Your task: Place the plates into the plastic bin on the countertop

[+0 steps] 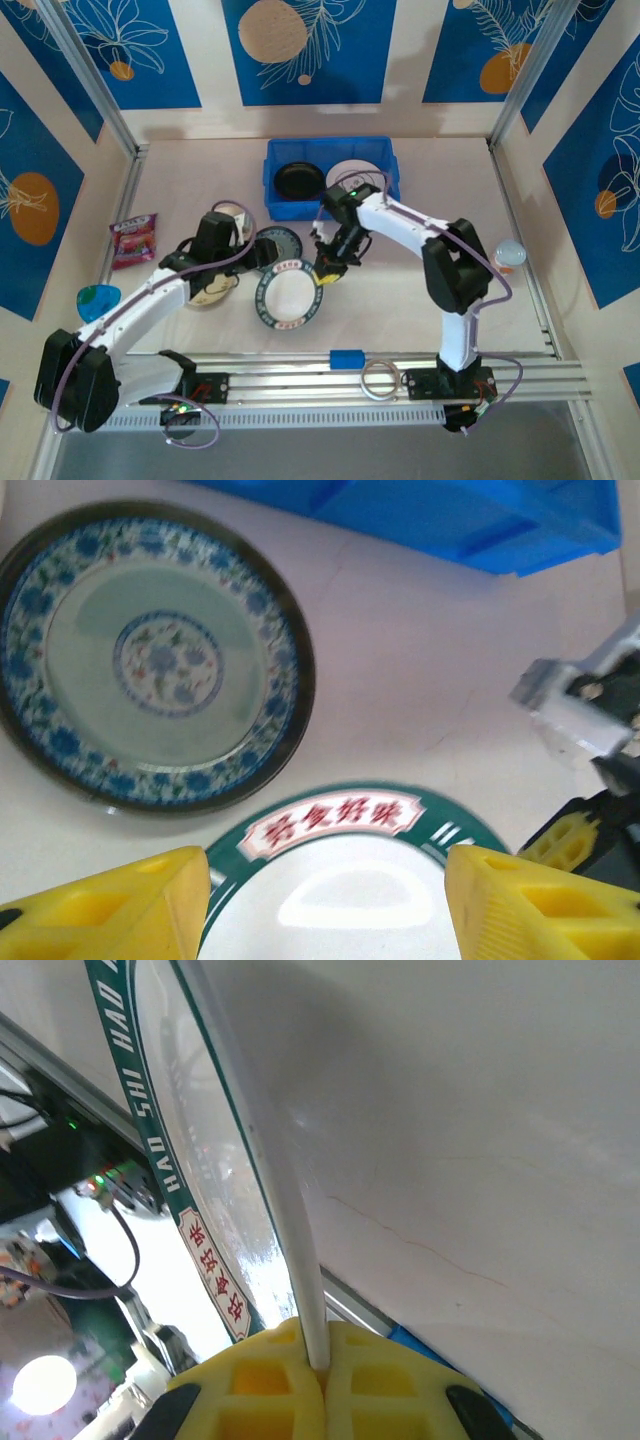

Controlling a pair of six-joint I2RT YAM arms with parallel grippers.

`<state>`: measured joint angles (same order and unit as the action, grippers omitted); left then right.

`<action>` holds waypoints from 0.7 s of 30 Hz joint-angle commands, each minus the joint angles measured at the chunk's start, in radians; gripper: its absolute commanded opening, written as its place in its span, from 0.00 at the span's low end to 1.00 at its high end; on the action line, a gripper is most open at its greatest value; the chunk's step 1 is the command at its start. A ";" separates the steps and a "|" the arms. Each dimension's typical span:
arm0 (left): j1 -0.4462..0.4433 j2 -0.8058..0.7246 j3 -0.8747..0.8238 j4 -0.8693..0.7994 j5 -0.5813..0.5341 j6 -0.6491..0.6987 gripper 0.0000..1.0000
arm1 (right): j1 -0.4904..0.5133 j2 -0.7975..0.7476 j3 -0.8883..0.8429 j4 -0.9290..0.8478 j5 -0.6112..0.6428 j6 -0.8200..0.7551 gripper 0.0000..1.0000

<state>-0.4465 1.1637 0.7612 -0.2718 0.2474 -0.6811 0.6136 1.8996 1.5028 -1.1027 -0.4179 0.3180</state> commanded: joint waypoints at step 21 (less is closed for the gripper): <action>0.078 0.182 0.131 0.272 0.141 -0.086 0.45 | -0.248 -0.212 0.012 0.218 -0.280 0.170 0.00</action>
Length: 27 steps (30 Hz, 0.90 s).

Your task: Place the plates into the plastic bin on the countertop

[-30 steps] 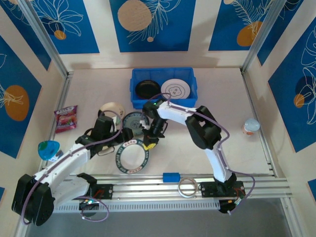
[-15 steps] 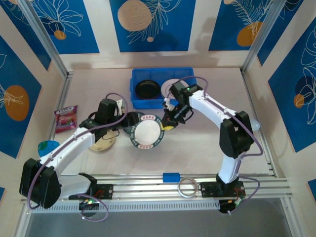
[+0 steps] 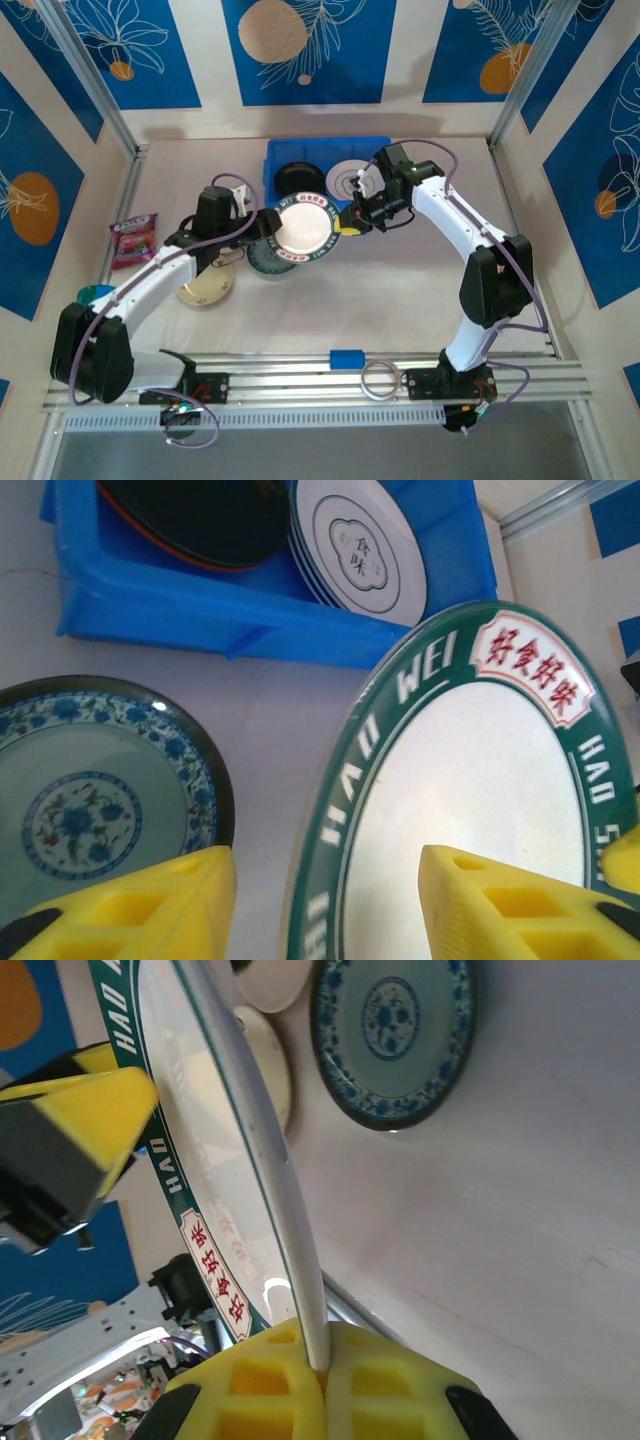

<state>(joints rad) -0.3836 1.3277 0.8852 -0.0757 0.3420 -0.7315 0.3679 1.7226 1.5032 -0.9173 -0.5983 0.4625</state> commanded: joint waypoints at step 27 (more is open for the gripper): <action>0.038 0.221 0.291 0.068 0.018 -0.029 0.00 | -0.163 -0.112 0.016 0.135 0.302 0.152 0.43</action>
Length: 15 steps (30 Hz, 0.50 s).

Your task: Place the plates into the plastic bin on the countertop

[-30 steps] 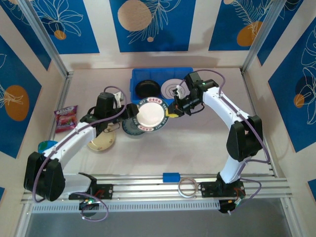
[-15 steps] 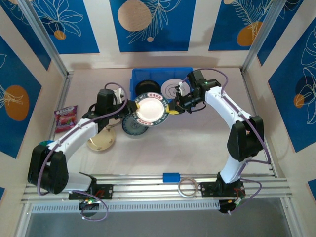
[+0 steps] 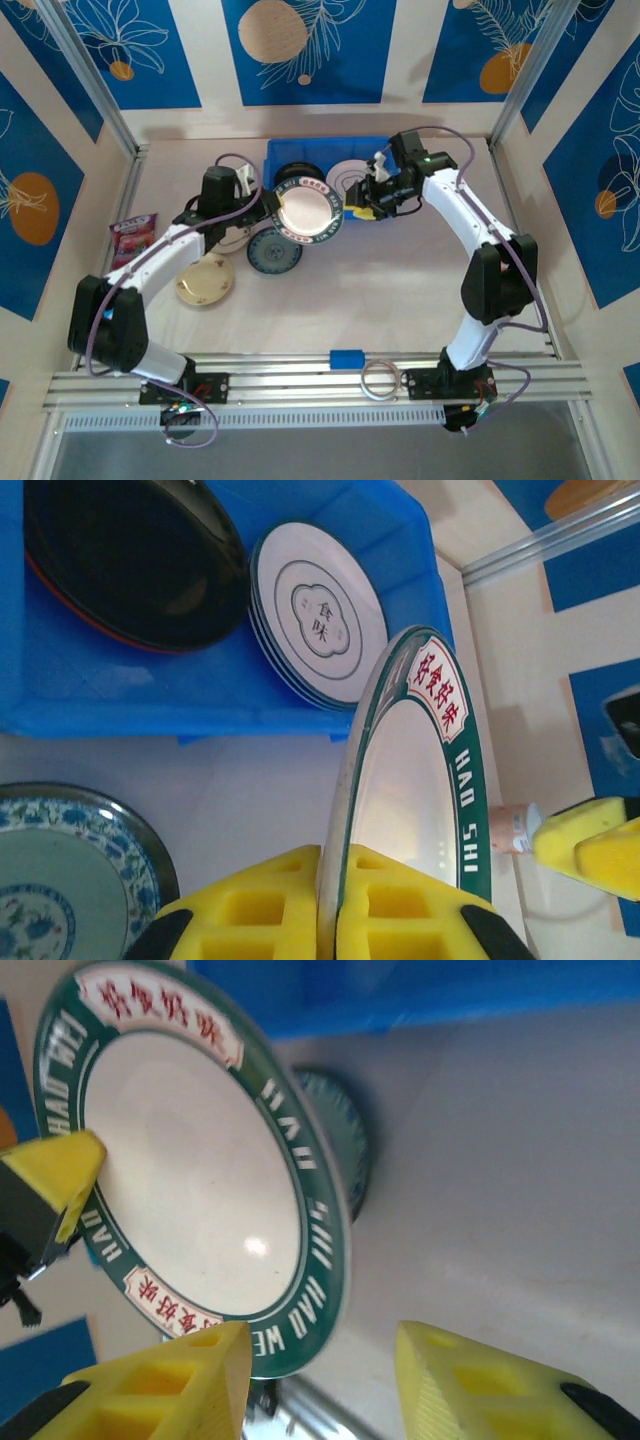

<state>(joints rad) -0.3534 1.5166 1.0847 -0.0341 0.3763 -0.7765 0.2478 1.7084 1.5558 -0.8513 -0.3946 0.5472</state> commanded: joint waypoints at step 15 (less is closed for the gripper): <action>-0.018 0.351 0.506 -0.042 -0.084 0.057 0.00 | -0.152 -0.273 -0.278 0.255 0.172 0.170 0.42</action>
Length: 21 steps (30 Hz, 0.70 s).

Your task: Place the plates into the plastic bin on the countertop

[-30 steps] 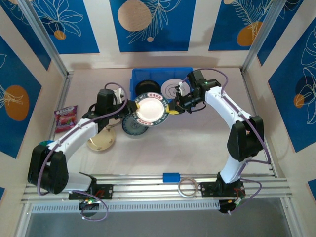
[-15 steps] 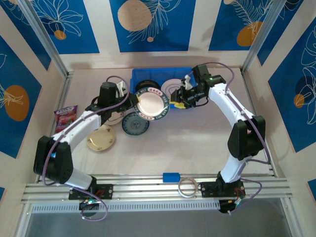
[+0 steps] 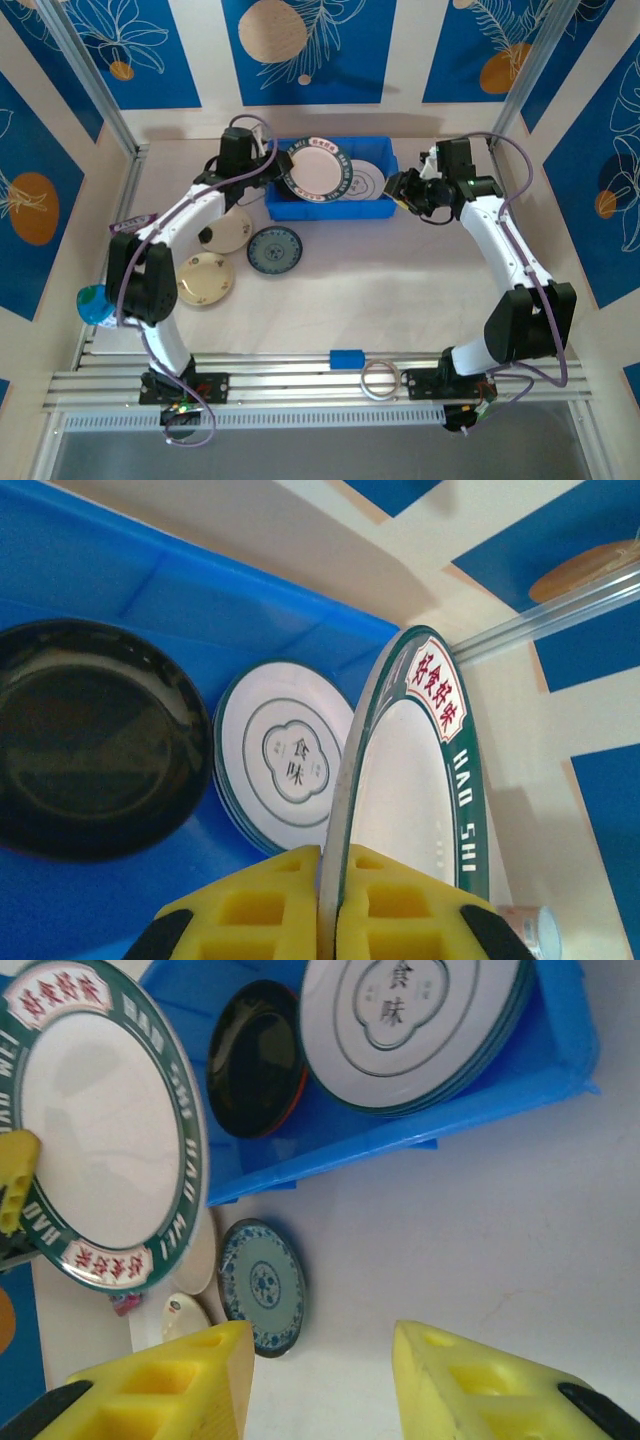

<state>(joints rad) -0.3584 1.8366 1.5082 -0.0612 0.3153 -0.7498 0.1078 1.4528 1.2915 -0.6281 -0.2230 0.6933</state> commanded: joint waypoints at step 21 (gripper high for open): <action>-0.060 0.279 0.339 -0.048 -0.073 0.042 0.00 | -0.060 0.002 -0.019 0.072 -0.036 0.056 0.41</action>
<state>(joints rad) -0.4057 2.0937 1.7897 -0.1432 0.2493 -0.6907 0.0555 1.4544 1.2808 -0.5632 -0.2302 0.7357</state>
